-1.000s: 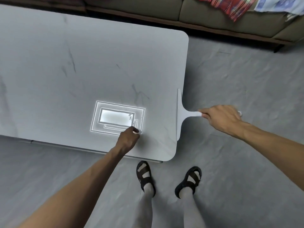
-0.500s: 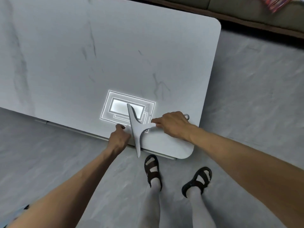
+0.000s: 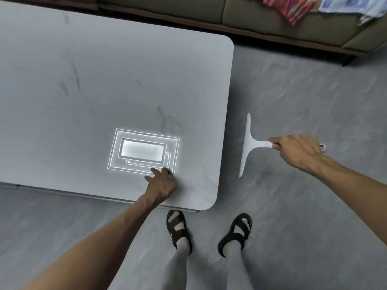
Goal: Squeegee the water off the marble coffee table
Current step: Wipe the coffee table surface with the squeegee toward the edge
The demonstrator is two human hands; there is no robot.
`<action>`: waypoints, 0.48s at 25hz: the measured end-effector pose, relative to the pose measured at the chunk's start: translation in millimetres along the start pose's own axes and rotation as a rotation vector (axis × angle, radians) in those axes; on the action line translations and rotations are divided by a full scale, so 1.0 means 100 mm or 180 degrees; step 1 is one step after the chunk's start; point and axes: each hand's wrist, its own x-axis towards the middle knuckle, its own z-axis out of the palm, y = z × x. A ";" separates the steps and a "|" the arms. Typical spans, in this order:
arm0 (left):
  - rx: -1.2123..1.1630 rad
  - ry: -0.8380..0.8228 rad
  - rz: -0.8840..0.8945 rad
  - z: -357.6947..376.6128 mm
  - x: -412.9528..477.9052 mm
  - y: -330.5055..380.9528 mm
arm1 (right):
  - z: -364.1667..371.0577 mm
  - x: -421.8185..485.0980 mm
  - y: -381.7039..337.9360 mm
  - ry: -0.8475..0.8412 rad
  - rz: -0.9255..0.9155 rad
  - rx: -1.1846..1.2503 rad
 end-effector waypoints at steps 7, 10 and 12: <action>-0.0323 -0.0347 0.0361 -0.27 -0.13 -0.14 | -0.14 -0.17 -0.54 0.0160 -0.0171 0.0476; -0.0256 -0.0473 0.0498 -0.71 -0.37 -0.28 | -0.52 -0.30 -0.83 -0.0279 0.0511 0.1562; -0.0341 -0.0421 0.0529 -1.02 -0.63 -0.30 | -0.88 -0.43 -1.01 -0.0936 0.0977 0.3324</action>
